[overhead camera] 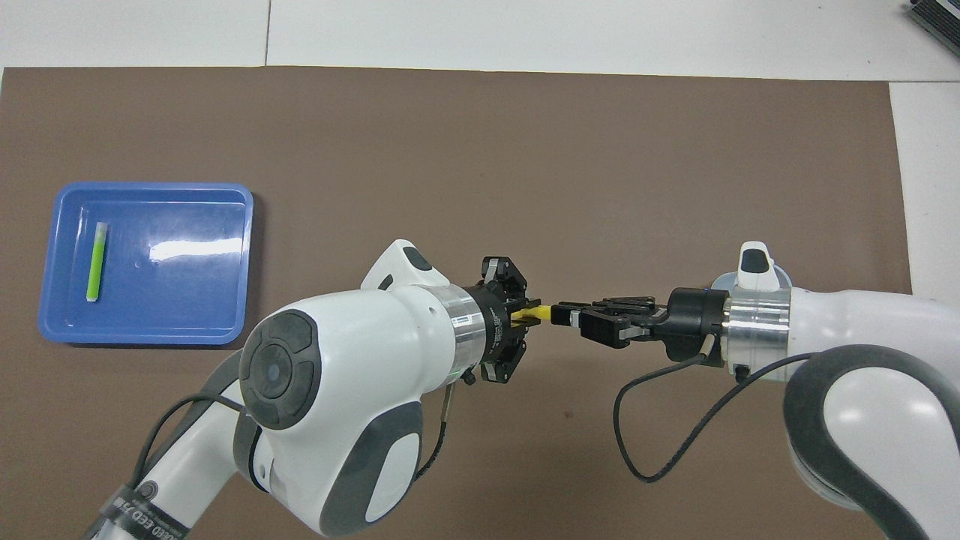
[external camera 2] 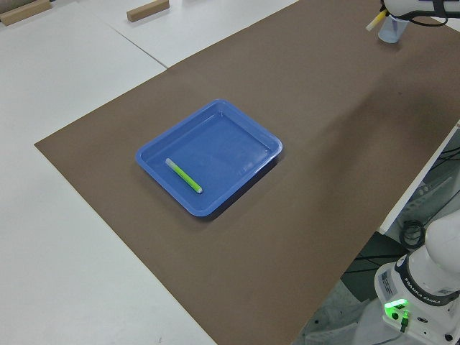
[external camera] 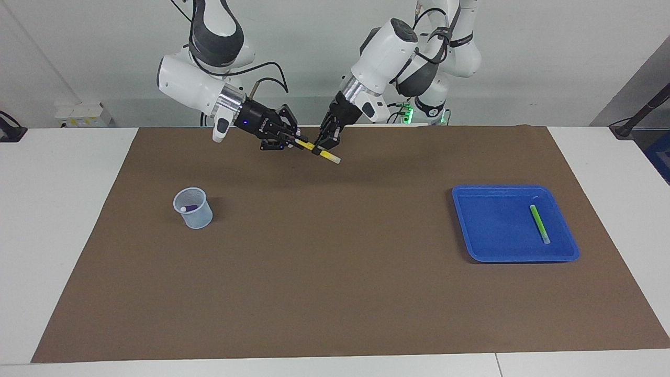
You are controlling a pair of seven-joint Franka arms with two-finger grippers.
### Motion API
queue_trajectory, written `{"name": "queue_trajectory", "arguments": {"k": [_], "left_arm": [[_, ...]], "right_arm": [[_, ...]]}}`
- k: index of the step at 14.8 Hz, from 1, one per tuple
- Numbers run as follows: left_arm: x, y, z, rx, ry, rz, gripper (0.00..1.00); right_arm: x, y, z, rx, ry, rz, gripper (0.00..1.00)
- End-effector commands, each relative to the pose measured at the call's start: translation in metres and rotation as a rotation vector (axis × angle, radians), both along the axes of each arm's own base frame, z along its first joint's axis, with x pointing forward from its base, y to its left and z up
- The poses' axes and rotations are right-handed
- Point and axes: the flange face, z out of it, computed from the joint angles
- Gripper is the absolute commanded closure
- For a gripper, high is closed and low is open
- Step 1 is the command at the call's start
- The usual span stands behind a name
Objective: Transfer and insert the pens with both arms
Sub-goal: 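Push the yellow pen into the right gripper's held cap, then open the left gripper and move the right gripper to the cup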
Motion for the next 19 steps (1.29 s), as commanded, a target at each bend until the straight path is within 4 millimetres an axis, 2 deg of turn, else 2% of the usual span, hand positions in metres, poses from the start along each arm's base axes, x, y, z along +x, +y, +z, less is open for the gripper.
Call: {"name": "queue_trajectory", "arguments": {"k": [1,6,7,8,9,10,15,17,19], "left_arm": [[-0.009,-0.008,-0.003,-0.003,-0.002,-0.004,1.0],[-0.009,-0.008,-0.001,-0.002,-0.011,-0.012,1.0],[-0.009,-0.008,-0.001,-0.001,-0.01,-0.013,0.93],[-0.009,-0.008,-0.001,-0.003,-0.008,-0.012,0.68],[-0.009,-0.007,-0.001,-0.003,-0.007,-0.011,0.21],[-0.008,-0.006,-0.001,-0.001,-0.001,-0.007,0.0],[-0.001,0.005,-0.003,0.008,0.011,0.008,0.0],[0.023,0.036,-0.007,0.025,0.037,0.058,0.0],[0.048,0.079,-0.013,0.067,0.066,0.048,0.0]], "right_arm": [[-0.008,0.007,0.006,0.03,0.005,0.004,1.0],[-0.006,0.005,0.006,-0.022,0.036,0.013,1.0],[-0.006,0.001,0.005,-0.046,0.031,0.021,1.0],[-0.005,-0.002,0.007,-0.07,0.028,0.029,1.0],[-0.004,-0.006,0.008,-0.088,0.032,0.03,1.0],[-0.004,-0.011,0.008,-0.113,0.034,0.04,1.0],[0.0,-0.032,0.012,-0.215,0.013,0.071,1.0],[0.003,-0.046,0.019,-0.311,-0.02,0.089,1.0],[0.003,-0.061,0.028,-0.422,-0.056,0.118,1.0]]}}
